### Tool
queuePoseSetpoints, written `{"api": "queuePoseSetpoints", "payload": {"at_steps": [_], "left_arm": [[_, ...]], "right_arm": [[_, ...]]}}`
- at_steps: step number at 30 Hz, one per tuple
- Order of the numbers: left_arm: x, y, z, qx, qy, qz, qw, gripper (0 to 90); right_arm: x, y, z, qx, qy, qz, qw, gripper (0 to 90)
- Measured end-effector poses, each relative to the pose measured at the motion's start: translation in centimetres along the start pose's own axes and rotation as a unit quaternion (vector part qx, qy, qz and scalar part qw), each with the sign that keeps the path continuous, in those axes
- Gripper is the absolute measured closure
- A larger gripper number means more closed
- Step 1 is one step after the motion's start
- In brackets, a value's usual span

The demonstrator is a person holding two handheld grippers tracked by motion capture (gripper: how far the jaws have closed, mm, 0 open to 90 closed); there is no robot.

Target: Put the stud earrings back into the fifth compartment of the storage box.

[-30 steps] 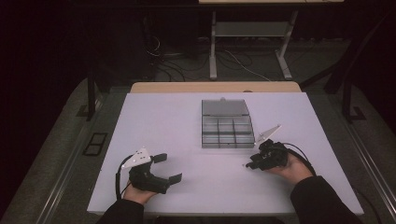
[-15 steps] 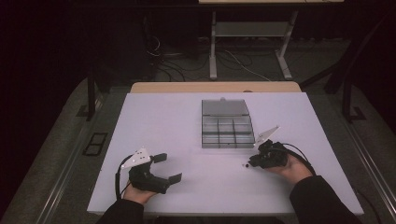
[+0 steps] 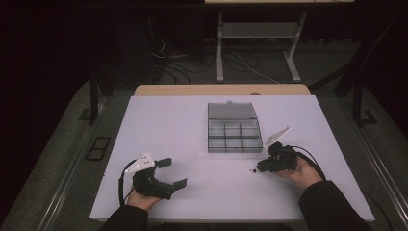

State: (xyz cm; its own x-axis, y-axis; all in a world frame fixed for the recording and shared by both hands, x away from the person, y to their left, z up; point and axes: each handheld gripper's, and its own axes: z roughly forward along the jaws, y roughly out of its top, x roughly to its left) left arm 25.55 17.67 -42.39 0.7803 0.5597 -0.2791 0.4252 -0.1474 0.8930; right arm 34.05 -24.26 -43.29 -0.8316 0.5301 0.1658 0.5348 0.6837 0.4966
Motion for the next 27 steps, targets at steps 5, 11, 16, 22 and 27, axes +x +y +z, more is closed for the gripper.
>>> {"api": "queuePoseSetpoints", "payload": {"at_steps": [5, 11, 16, 22, 27], "left_arm": [[0.0, 0.0, 0.0, 0.001, 0.003, -0.001, 1.0, 0.0], [0.1, -0.1, 0.0, 0.001, 0.002, -0.002, 1.0, 0.0], [0.2, -0.1, 0.0, 0.003, 0.003, -0.002, 1.0, 0.0], [0.3, -0.1, 0.0, 0.003, 0.006, -0.005, 1.0, 0.0], [0.4, -0.1, -0.1, 0.003, 0.008, -0.005, 0.9999, 0.0]], "right_arm": [[-0.3, -0.1, -0.2, -0.005, 0.008, 0.016, 0.9998, 78.6], [-0.6, -0.1, -1.1, -0.02, 0.015, 0.035, 0.9991, 78.6], [-0.5, 0.4, -2.0, -0.031, 0.017, 0.035, 0.9987, 78.6], [-0.2, 1.3, -2.9, -0.036, 0.017, 0.029, 0.9988, 78.6], [-0.1, 2.3, -3.8, -0.042, 0.011, 0.022, 0.9988, 78.6]]}}
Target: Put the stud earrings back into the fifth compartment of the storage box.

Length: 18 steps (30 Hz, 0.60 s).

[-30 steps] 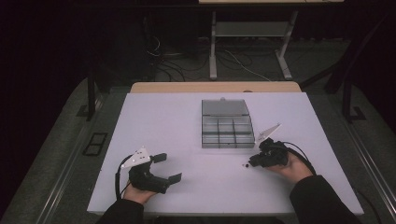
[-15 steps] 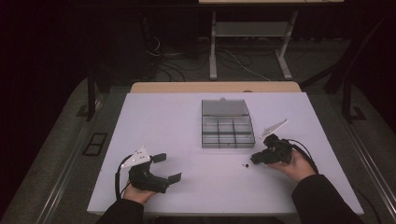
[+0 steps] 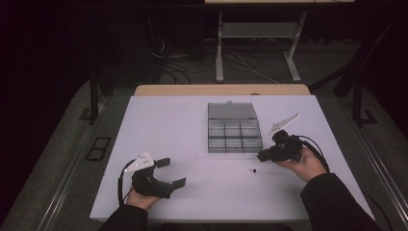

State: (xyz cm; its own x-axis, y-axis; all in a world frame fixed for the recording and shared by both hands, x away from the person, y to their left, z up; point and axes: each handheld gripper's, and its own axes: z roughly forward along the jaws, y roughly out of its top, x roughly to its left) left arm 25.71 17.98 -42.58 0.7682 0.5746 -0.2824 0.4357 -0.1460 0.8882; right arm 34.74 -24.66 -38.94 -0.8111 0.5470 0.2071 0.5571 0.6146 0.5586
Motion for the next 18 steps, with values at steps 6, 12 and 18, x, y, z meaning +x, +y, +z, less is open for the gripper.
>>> {"api": "queuePoseSetpoints", "payload": {"at_steps": [6, 12, 18], "left_arm": [[0.0, 0.0, 0.0, 0.0, 0.0, 0.0, 1.0, 0.0], [0.0, 0.0, 0.0, -0.001, 0.0, 0.0, 1.0, 0.0], [0.0, 0.0, -0.1, -0.002, 0.0, -0.001, 1.0, 0.0]], "right_arm": [[0.2, 1.0, -0.6, -0.005, -0.002, -0.008, 1.0, 78.6], [0.2, 1.8, -1.0, -0.004, -0.006, -0.012, 0.9999, 78.6], [0.2, 2.8, -1.4, -0.014, -0.009, -0.017, 0.9997, 78.6]]}}
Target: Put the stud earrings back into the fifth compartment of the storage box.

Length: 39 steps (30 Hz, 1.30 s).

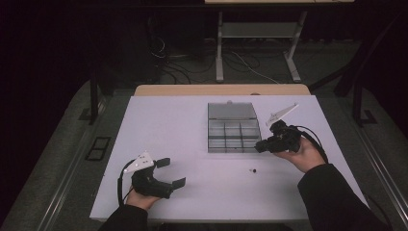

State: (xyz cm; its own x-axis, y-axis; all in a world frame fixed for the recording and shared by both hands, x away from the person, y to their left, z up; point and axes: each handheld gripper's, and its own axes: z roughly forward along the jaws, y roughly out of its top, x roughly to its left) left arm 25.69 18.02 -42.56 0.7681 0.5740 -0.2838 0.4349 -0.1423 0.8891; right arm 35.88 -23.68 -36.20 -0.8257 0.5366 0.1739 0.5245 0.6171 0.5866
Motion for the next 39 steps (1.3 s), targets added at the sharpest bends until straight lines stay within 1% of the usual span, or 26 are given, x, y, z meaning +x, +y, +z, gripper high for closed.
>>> {"api": "queuePoseSetpoints", "payload": {"at_steps": [1, 2, 4, 6, 8, 10, 11, 12, 14, 19, 23, 33, 39], "left_arm": [[0.0, 0.0, 0.0, 0.0, 0.0, 0.0, 1.0, 0.0], [0.0, 0.0, 0.0, 0.0, 0.0, 0.0, 1.0, 0.0], [0.0, 0.0, 0.0, 0.001, -0.001, 0.001, 1.0, 0.0], [0.0, 0.0, 0.0, 0.0, -0.001, 0.0, 1.0, 0.0], [0.0, 0.0, 0.0, 0.0, -0.001, 0.0, 1.0, 0.0], [0.0, 0.0, 0.0, -0.001, -0.001, 0.0, 1.0, 0.0], [0.0, 0.0, 0.0, -0.001, -0.001, 0.0, 1.0, 0.0], [0.0, 0.0, 0.0, 0.0, -0.002, 0.001, 1.0, 0.0], [0.0, 0.0, 0.0, 0.0, -0.002, 0.0, 1.0, 0.0], [0.0, 0.0, -0.1, 0.0, -0.002, 0.001, 1.0, 0.0], [0.1, 0.0, -0.1, -0.001, -0.002, 0.001, 1.0, 0.0], [0.1, 0.0, -0.1, -0.002, -0.002, 0.002, 1.0, 0.0], [0.1, 0.0, -0.1, -0.002, -0.003, 0.001, 1.0, 0.0]], "right_arm": [[0.0, 0.4, -0.2, 0.0, -0.005, -0.005, 1.0, 78.6], [0.0, 0.4, -0.2, 0.0, -0.005, -0.005, 1.0, 78.6], [0.0, 1.0, -0.4, -0.003, -0.007, -0.005, 1.0, 78.6], [0.0, 1.2, -0.4, -0.004, -0.006, -0.007, 1.0, 78.5], [-0.1, 1.9, -0.5, -0.007, -0.007, -0.006, 0.9999, 78.6], [-0.2, 2.1, -0.5, -0.009, -0.006, -0.008, 0.9999, 78.5], [-0.3, 2.6, -0.5, -0.008, -0.006, -0.012, 0.9999, 78.5], [-0.3, 2.6, -0.5, -0.008, -0.006, -0.012, 0.9999, 78.5], [-0.4, 3.2, -0.5, -0.012, -0.003, -0.013, 0.9998, 78.6], [-0.7, 3.9, -0.3, -0.014, -0.003, -0.011, 0.9998, 78.6], [-0.9, 5.0, -0.2, -0.014, -0.003, -0.015, 0.9998, 78.5], [-1.3, 7.0, 0.1, -0.013, -0.009, -0.017, 0.9997, 78.5], [-1.7, 8.0, 0.6, -0.014, -0.01, -0.022, 0.9996, 78.6]]}}
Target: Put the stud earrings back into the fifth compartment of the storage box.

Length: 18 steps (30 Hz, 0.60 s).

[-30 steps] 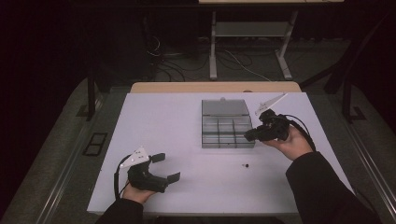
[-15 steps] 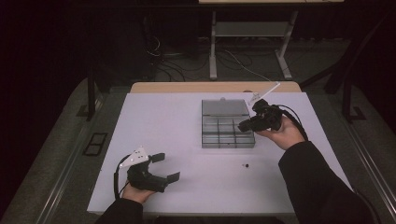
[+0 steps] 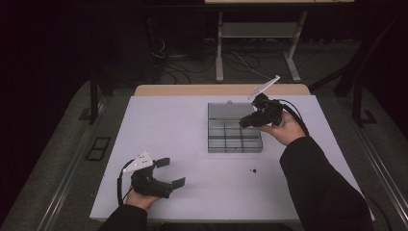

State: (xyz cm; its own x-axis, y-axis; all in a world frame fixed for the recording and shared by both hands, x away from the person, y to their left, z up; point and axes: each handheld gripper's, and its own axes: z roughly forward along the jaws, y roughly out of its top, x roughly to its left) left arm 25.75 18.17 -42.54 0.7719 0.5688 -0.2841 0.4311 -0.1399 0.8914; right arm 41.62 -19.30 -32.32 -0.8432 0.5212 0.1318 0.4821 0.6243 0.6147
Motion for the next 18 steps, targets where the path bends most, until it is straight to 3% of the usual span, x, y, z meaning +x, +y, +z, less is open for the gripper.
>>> {"api": "queuePoseSetpoints", "payload": {"at_steps": [18], "left_arm": [[0.1, 0.0, -0.1, -0.003, -0.002, -0.002, 1.0, 0.0]], "right_arm": [[-1.5, 1.0, 3.5, 0.02, -0.003, 0.003, 0.9998, 78.5]]}}
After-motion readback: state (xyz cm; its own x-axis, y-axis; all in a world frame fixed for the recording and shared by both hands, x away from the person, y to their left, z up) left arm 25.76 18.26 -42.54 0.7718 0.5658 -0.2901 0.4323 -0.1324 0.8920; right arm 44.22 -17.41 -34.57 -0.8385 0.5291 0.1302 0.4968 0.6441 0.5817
